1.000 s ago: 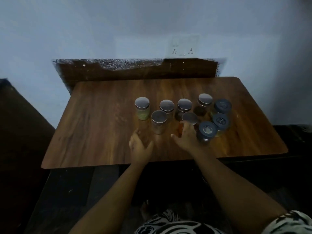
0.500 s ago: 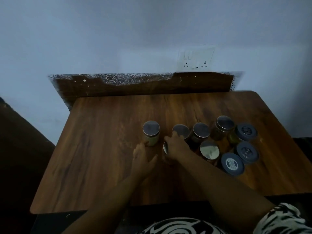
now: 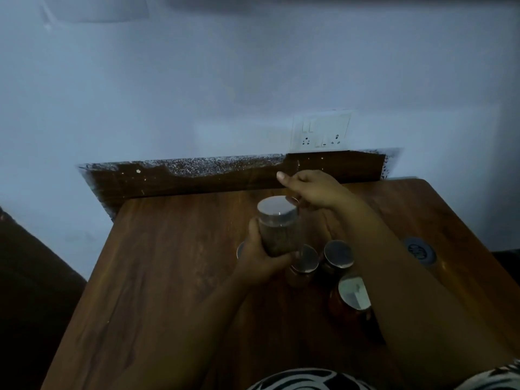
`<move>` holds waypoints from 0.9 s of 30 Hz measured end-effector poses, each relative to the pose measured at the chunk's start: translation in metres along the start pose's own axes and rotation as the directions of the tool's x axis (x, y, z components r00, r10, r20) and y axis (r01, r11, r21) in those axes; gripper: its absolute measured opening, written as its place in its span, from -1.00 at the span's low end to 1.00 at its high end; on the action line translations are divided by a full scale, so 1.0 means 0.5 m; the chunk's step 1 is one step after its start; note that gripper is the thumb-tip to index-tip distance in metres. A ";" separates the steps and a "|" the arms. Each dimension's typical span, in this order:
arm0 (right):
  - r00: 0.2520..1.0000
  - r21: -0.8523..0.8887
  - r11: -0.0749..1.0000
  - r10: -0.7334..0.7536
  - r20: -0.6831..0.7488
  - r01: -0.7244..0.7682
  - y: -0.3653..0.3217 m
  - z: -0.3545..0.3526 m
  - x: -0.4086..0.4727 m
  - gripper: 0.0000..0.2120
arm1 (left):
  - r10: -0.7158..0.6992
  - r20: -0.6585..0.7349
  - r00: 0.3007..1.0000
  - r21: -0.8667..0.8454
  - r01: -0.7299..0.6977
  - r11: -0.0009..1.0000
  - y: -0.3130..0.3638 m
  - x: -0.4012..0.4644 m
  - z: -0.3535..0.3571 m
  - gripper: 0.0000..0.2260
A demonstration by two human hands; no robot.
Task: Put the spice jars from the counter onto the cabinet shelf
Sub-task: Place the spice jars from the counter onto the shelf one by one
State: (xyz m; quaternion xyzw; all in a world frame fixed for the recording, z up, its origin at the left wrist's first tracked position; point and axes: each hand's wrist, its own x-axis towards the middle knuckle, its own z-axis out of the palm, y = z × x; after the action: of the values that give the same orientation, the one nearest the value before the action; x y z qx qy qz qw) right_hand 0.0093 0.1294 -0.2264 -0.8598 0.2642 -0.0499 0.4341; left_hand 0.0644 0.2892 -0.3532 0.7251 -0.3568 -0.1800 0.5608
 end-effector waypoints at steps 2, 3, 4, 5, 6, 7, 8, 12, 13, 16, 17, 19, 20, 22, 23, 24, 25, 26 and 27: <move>0.997 0.142 0.990 -0.031 0.074 0.020 -0.003 -0.009 0.003 -0.52 | -0.046 -0.054 0.997 -0.081 0.041 0.996 0.030 0.017 -0.003 -0.40; 0.990 0.177 0.984 -0.057 0.132 0.033 0.000 -0.010 0.004 -0.52 | -0.060 -0.058 0.997 -0.129 0.052 0.990 0.042 0.026 -0.006 -0.44; 0.979 0.220 0.975 -0.083 0.188 0.040 0.005 -0.010 0.008 -0.50 | -0.066 -0.043 0.997 -0.188 0.057 0.981 0.049 0.036 -0.011 -0.46; 0.966 0.286 0.957 -0.111 0.231 0.042 0.011 -0.009 0.012 -0.50 | -0.072 -0.020 0.997 -0.246 0.065 0.967 0.053 0.044 -0.015 -0.44; 0.959 0.368 0.929 -0.137 0.250 0.037 0.016 -0.007 0.018 -0.51 | -0.080 -0.005 0.997 -0.299 0.074 0.951 0.059 0.050 -0.020 -0.39; 0.957 0.447 0.894 -0.152 0.246 0.027 0.021 -0.007 0.026 -0.53 | -0.086 0.003 0.996 -0.331 0.083 0.940 0.065 0.053 -0.025 -0.35; 0.958 0.517 0.856 -0.160 0.237 0.015 0.025 -0.007 0.033 -0.56 | -0.093 0.007 0.996 -0.351 0.089 0.932 0.070 0.056 -0.030 -0.34; 0.959 0.688 0.725 -0.182 0.216 -0.018 0.036 -0.003 0.054 -0.57 | -0.034 0.010 0.999 -0.309 0.035 0.950 0.079 0.064 -0.032 -0.35; 0.967 0.683 0.730 -0.171 0.192 -0.007 0.036 0.001 0.057 -0.58 | -0.013 0.001 1.000 -0.291 0.013 0.957 0.080 0.065 -0.031 -0.31; 0.982 0.670 0.742 -0.138 0.129 0.016 0.034 0.016 0.063 -0.62 | 0.039 -0.049 0.998 -0.154 -0.046 0.987 0.077 0.072 -0.030 -0.24; 0.984 0.688 0.725 -0.137 0.118 0.018 0.034 0.020 0.064 -0.63 | 0.053 -0.081 0.995 -0.097 -0.061 0.993 0.081 0.073 -0.030 -0.24; 0.984 0.737 0.675 -0.145 0.107 0.019 0.032 0.025 0.066 -0.65 | 0.080 -0.149 0.986 -0.021 -0.084 0.996 0.088 0.076 -0.032 -0.24; 0.984 0.760 0.650 -0.148 0.102 0.019 0.028 0.025 0.064 -0.67 | 0.099 -0.182 0.978 0.009 -0.099 0.995 0.090 0.077 -0.031 -0.24; 0.985 0.781 0.624 -0.145 0.093 0.018 0.023 0.023 0.061 -0.67 | 0.135 -0.255 0.958 0.069 -0.121 0.990 0.102 0.074 -0.026 -0.25; 0.985 0.779 0.627 -0.147 0.093 0.020 0.021 0.022 0.061 -0.64 | 0.149 -0.287 0.946 0.100 -0.125 0.987 0.109 0.070 -0.022 -0.26; 0.985 0.765 0.643 -0.147 0.089 0.027 0.019 0.022 0.060 -0.59 | 0.162 -0.308 0.938 0.141 -0.123 0.982 0.113 0.068 -0.019 -0.26; 0.986 0.741 0.670 -0.145 0.081 0.038 0.016 0.022 0.059 -0.52 | 0.180 -0.320 0.930 0.189 -0.124 0.974 0.116 0.067 -0.018 -0.26; 0.988 0.719 0.693 -0.137 0.066 0.048 0.013 0.025 0.056 -0.45 | 0.190 -0.312 0.931 0.230 -0.120 0.966 0.115 0.068 -0.018 -0.26; 0.991 0.711 0.701 -0.125 0.044 0.057 0.012 0.026 0.055 -0.41 | 0.182 -0.296 0.938 0.241 -0.111 0.964 0.120 0.068 -0.020 -0.27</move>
State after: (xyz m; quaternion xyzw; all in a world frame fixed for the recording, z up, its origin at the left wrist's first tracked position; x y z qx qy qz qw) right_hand 0.0347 0.1222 -0.2429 -0.6408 0.1626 -0.1306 0.7388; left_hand 0.0752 0.2648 -0.2890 0.7736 -0.3335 0.0214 0.5384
